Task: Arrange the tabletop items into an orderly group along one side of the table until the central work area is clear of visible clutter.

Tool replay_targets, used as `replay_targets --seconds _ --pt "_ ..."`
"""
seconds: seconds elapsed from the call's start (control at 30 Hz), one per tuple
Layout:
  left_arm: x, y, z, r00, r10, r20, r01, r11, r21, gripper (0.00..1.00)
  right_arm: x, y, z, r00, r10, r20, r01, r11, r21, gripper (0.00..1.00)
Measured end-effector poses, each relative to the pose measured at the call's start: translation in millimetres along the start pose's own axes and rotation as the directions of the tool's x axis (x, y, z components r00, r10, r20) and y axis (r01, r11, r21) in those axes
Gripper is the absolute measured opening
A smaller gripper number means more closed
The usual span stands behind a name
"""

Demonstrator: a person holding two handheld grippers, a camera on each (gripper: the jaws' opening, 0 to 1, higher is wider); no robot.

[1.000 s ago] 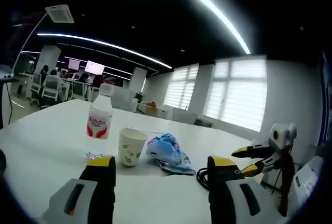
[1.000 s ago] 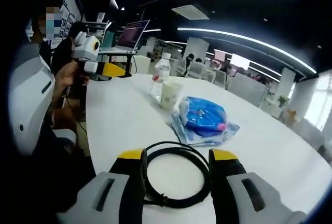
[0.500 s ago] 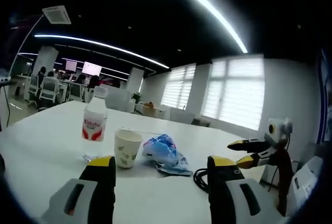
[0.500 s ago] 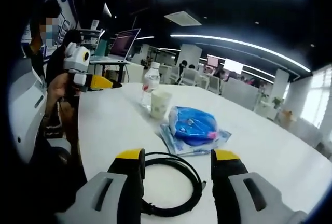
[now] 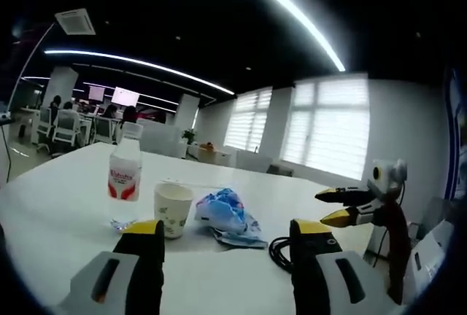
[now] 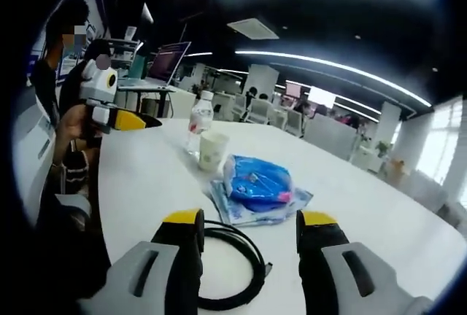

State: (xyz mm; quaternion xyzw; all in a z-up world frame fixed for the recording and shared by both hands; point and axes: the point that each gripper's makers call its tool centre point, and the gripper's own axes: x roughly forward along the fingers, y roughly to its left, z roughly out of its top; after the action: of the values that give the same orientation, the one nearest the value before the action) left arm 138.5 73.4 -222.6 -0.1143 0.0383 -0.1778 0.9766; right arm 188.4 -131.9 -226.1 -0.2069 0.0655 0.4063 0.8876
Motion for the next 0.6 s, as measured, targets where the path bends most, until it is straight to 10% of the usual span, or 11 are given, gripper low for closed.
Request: replay_targets --seconds 0.6 --pt "12 -11.4 -0.9 0.999 -0.047 -0.024 0.047 0.999 0.024 0.66 10 -24 8.8 0.999 -0.027 0.019 0.027 1.000 -0.010 0.48"
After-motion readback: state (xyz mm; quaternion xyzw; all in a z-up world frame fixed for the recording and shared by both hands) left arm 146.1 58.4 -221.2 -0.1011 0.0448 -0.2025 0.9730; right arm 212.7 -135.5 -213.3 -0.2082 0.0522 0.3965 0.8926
